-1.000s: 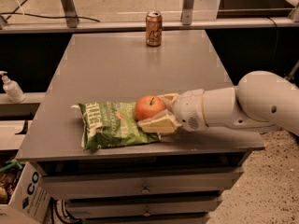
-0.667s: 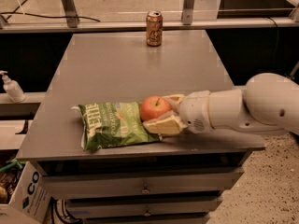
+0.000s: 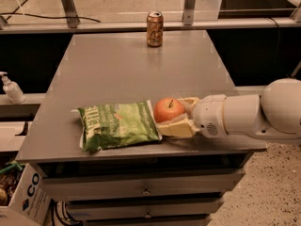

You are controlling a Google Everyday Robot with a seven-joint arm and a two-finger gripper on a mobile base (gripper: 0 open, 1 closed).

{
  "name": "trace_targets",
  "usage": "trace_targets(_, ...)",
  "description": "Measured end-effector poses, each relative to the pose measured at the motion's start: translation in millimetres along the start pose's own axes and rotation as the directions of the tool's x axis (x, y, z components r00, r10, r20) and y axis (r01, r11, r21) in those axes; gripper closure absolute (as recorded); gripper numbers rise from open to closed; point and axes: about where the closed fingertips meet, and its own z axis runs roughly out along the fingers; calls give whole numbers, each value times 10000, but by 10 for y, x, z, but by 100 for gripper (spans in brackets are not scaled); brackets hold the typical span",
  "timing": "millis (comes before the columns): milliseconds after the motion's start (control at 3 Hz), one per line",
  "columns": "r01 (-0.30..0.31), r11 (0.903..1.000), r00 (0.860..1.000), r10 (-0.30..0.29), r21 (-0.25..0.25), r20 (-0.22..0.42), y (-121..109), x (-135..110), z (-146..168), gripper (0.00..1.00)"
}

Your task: Move apple near green jalapeno chip bag

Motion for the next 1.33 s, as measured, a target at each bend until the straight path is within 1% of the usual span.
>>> trace_targets(333, -61, 9996, 9999, 65, 261, -138, -21, 41, -113, 23)
trace_targets(667, -35, 9993, 9997, 44, 385, -229, -29, 50, -180, 0)
trace_targets(1000, -10, 9991, 9997, 21, 422, -258, -13, 47, -248, 0)
trace_targets(1333, 76, 9977, 9998, -62, 669, -211, 53, 51, -469, 0)
